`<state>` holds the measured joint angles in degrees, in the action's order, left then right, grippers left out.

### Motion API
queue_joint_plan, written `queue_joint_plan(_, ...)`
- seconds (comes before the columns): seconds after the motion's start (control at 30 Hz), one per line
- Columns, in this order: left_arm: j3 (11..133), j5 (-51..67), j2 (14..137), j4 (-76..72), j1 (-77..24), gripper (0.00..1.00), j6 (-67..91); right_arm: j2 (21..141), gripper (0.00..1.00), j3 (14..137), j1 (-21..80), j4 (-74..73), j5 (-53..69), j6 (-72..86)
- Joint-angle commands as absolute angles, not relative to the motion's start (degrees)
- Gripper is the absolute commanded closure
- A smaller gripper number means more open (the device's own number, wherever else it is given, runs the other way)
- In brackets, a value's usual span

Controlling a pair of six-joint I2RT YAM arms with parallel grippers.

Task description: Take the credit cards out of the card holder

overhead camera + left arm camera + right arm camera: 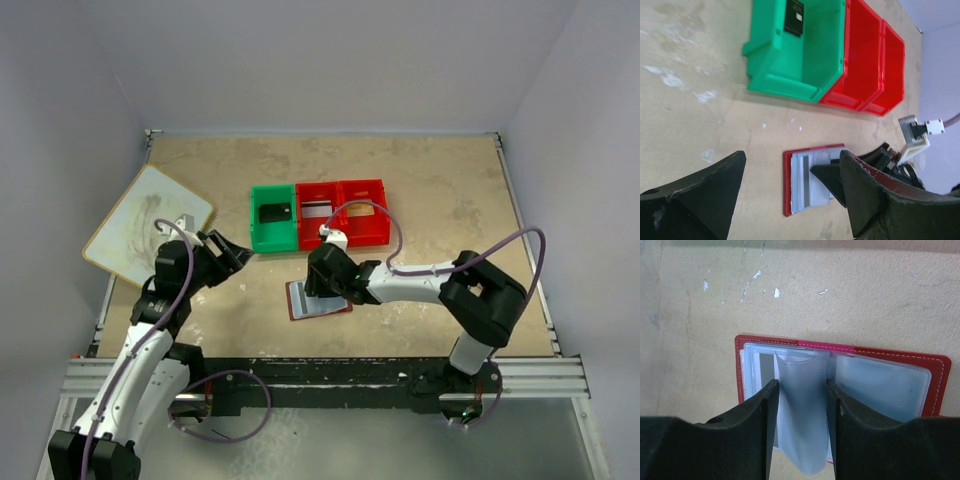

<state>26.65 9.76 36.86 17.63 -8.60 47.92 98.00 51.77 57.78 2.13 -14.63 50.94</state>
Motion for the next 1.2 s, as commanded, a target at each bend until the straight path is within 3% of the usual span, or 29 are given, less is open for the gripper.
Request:
queue_joint_plan(0.0, 23.98, 15.65, 36.31, 9.39, -12.46, 0.28, 50.4, 94.81, 0.56, 45.93, 55.0, 9.79, -7.91, 52.18)
queue_joint_plan(0.27, 22.77, 6.63, 44.35, 1.14, -31.24, 0.35, 52.48, 91.94, 0.63, 37.57, 50.21, 23.1, 0.59, 54.51)
queue_joint_plan(0.6, 21.72, -4.59, 59.94, -12.23, -48.28, 0.38, 54.03, 93.11, 0.64, 33.73, 47.65, 27.34, 2.89, 57.39)
queue_joint_plan(1.17, 20.39, -9.81, 77.3, -25.43, -55.04, 0.42, 54.3, 91.32, 0.61, 32.53, 46.87, 27.7, 3.09, 58.53)
